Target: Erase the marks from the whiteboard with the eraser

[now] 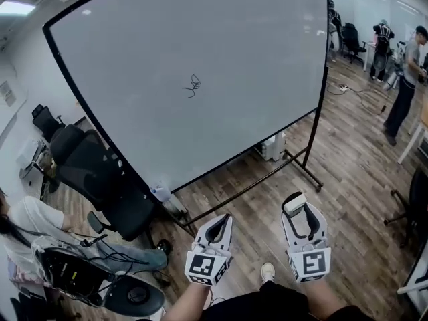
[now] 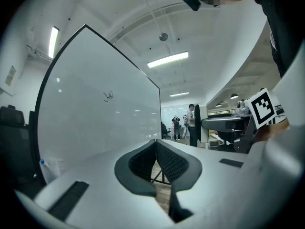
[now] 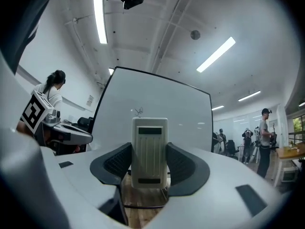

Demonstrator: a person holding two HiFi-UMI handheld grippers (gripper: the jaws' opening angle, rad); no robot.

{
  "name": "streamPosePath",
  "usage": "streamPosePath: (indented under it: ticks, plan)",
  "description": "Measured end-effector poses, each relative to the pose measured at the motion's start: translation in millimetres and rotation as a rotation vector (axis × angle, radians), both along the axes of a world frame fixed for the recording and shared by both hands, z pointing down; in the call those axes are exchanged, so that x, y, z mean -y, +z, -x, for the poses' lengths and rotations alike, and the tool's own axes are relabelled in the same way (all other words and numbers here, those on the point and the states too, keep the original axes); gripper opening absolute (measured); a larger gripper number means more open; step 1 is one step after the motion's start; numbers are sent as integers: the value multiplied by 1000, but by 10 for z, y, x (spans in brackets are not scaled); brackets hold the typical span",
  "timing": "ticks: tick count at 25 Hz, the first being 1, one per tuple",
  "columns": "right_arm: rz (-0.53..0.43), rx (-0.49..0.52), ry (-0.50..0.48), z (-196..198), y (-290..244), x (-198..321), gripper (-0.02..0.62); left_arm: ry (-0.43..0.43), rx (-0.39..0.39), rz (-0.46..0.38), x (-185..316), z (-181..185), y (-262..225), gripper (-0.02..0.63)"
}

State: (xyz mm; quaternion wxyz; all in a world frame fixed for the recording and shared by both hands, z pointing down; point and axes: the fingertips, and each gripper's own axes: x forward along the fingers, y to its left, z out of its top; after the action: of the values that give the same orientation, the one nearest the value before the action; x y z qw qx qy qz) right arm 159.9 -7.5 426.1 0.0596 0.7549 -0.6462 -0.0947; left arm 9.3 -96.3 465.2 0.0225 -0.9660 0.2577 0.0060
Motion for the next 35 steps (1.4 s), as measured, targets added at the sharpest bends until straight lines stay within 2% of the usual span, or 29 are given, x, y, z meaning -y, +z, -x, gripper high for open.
streamPosePath:
  ticks: [5,11,15,18,23,27,31,35]
  plan:
    - [-15,5,-56,-326,-117,510,250,-69,-102,94,416,-102,-194,21]
    - [-19,-11,-174,-533,-272,1146,250,-208,-96,30,915,-182,-409,20]
    - [-21,-33,-258,-515,-368,1551,250,-290,-75,-12,1186,-150,-495,20]
    - [-31,-52,-314,-406,-458,1865,250,-320,-58,-37,1377,-102,-555,20]
    - [-66,-118,-394,-54,-656,2349,250,-358,-72,-65,1690,76,-700,20]
    - [-57,-175,-401,182,-735,2697,249,-375,-76,-95,1905,271,-774,20]
    - [-81,-157,-416,503,-866,3123,249,-393,-79,-113,2213,503,-830,20]
    - [-101,-213,-412,730,-1010,3503,249,-399,-90,-120,2407,654,-867,20]
